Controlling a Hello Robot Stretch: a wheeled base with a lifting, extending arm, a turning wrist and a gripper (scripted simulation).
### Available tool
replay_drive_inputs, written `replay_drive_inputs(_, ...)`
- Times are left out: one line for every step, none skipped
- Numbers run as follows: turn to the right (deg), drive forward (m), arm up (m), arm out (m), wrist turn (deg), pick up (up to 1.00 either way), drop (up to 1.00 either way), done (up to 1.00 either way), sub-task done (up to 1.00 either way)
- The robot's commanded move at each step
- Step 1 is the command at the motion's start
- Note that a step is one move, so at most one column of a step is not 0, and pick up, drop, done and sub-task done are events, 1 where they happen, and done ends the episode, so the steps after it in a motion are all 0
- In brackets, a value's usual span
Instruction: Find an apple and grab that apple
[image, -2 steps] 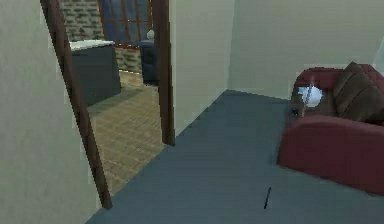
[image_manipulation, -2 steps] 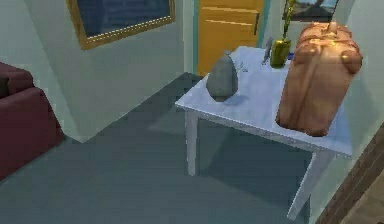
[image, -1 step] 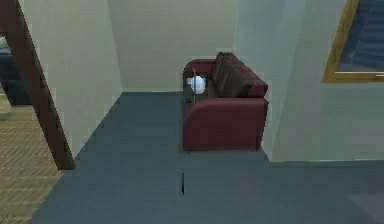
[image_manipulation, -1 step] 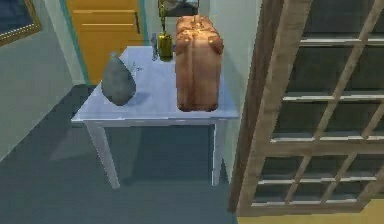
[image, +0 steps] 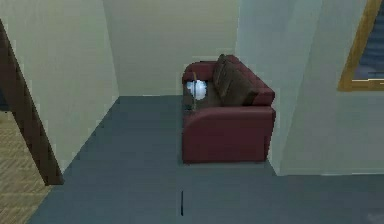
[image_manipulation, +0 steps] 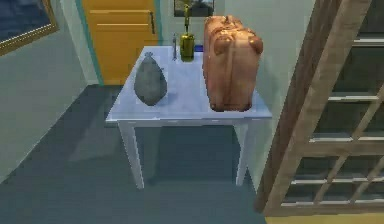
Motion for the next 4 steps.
replay_drive_inputs(-42.0, 0.0, 0.0, 0.0, 0.0, 0.0, 0.0, 0.0, 0.0)
replay_drive_inputs(-3.0, 0.0, 0.0, 0.0, 0.0, 0.0, 0.0, 0.0, 0.0)
replay_drive_inputs(0.0, 1.0, 0.0, 0.0, 0.0, 0.0, 0.0, 0.0, 0.0)
replay_drive_inputs(3.0, 0.0, 0.0, 0.0, 0.0, 0.0, 0.0, 0.0, 0.0)
